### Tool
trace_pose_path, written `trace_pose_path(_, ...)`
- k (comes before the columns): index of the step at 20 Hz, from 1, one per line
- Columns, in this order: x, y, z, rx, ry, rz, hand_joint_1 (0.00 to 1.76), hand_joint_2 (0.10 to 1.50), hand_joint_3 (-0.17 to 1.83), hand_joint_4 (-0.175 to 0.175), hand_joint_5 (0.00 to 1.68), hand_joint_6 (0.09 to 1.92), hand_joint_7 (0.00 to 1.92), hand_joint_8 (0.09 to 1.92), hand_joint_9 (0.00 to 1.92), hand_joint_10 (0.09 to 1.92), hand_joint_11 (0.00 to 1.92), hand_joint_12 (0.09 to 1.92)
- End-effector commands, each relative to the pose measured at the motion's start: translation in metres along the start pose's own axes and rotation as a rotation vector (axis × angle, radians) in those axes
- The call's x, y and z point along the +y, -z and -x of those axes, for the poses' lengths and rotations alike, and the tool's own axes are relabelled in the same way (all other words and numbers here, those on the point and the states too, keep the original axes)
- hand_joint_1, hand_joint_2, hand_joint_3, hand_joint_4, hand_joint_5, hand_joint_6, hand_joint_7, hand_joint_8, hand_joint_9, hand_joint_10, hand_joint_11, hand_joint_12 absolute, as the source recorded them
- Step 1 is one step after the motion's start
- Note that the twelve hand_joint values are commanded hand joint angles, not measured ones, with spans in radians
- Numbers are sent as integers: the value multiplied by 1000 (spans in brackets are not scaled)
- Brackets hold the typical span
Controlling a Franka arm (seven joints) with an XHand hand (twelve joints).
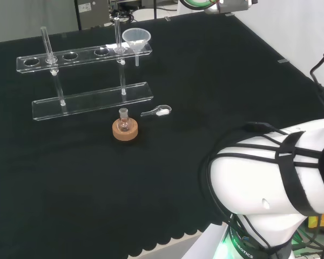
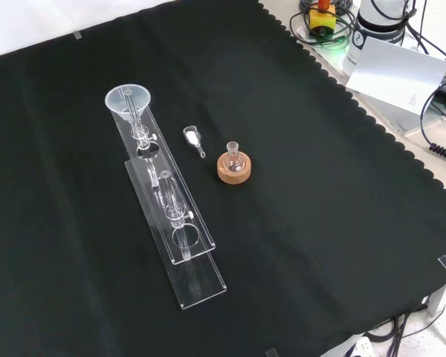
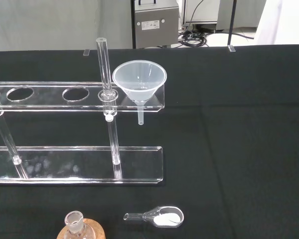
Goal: Pick up the funnel from the transparent funnel stand.
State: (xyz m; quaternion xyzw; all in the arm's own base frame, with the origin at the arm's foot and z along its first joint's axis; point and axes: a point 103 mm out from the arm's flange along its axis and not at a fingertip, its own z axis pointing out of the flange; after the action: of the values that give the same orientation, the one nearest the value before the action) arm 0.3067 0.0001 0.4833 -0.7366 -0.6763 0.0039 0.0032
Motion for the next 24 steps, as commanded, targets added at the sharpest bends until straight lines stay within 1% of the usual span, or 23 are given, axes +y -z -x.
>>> trace_pose_path(1, 0, 0, 0, -9, -4, 11, 6, 1106, 583, 9, 84, 125, 24, 87, 13, 593, 0, 1136)
trace_pose_path(2, 0, 0, 0, 0, -5, 8, 3, 1148, 506, 10, 99, 87, 19, 87, 13, 589, 0, 1147)
trace_pose_path(3, 0, 0, 1, 6, -5, 8, 1, 1174, 458, 10, 109, 87, 16, 88, 13, 586, 0, 1152)
trace_pose_path(5, -1, 1, -1, -7, -7, 16, 0, 1195, 417, 10, 117, 87, 14, 92, 13, 584, 0, 1156)
trace_pose_path(7, 0, 0, 1, 3, -12, 13, 0, 1201, 406, 9, 120, 87, 13, 94, 14, 583, 0, 1157)
trace_pose_path(9, 4, -1, 11, 11, -19, 3, 0, 1203, 402, 9, 121, 87, 13, 95, 15, 583, 0, 1156)
trace_pose_path(13, 17, -1, 36, 3, -29, -7, 0, 1198, 393, 7, 127, 87, 22, 101, 21, 585, 0, 1153)
trace_pose_path(14, 19, -1, 36, 0, -33, -8, 0, 1194, 389, 5, 129, 87, 26, 103, 22, 586, 0, 1151)
trace_pose_path(16, 24, -3, 43, 5, -43, -8, 0, 1187, 375, 3, 134, 87, 31, 109, 23, 586, 0, 1142)
trace_pose_path(20, 42, -10, 56, 14, -32, -17, 2, 1178, 348, -3, 144, 87, 53, 129, 35, 592, 0, 1134)
trace_pose_path(24, 75, -20, 70, 33, -5, -17, 56, 1153, 309, -7, 164, 87, 108, 176, 80, 614, 0, 1149)
